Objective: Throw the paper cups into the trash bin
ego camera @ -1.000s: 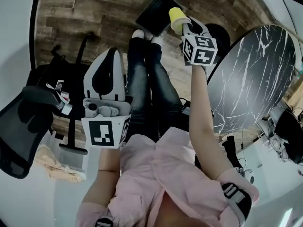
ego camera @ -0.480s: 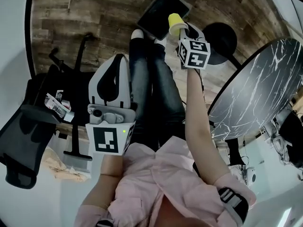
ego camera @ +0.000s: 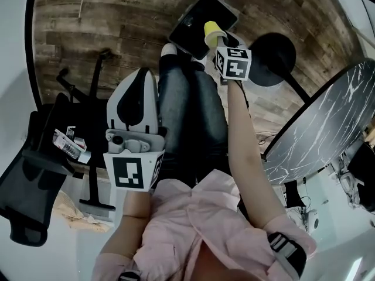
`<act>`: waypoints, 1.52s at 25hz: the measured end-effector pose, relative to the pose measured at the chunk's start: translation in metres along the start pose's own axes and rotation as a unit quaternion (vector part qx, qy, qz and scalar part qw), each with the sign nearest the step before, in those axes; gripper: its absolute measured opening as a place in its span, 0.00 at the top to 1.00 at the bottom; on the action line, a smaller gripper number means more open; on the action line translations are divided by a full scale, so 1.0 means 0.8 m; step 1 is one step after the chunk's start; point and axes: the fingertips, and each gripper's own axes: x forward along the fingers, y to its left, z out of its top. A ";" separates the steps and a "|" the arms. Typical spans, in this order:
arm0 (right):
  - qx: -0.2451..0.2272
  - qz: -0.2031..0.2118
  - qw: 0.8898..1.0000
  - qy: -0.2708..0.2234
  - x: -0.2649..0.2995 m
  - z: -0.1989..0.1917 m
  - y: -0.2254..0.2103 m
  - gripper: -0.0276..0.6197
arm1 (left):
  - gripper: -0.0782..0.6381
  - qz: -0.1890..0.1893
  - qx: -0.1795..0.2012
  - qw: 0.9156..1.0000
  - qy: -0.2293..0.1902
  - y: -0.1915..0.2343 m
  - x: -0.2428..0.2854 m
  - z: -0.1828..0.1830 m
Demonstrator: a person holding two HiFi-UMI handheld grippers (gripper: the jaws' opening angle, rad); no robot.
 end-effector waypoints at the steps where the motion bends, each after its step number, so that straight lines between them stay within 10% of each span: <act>1: -0.001 0.001 1.000 0.000 0.007 -0.002 0.000 0.90 | 0.87 0.001 0.000 1.000 0.000 0.002 0.003 -0.005; 10: 0.000 0.013 1.000 0.019 0.069 -0.029 0.003 0.90 | 0.87 0.018 0.003 1.000 -0.009 0.024 0.015 -0.033; 15: -0.097 0.028 0.994 0.050 0.105 -0.044 0.007 0.90 | 0.87 0.031 0.008 0.999 -0.018 0.042 0.020 -0.049; 28: -0.159 0.014 0.986 0.053 0.172 -0.037 0.012 0.90 | 0.87 0.047 0.020 0.998 -0.044 0.059 0.035 -0.075; 33: -0.246 0.022 0.968 0.041 0.189 -0.011 0.027 0.90 | 0.87 0.057 0.018 0.997 -0.051 0.068 0.038 -0.083; 38: -0.407 0.032 0.909 0.085 0.209 -0.045 0.038 0.90 | 0.87 0.070 0.017 0.996 -0.052 0.075 0.031 -0.085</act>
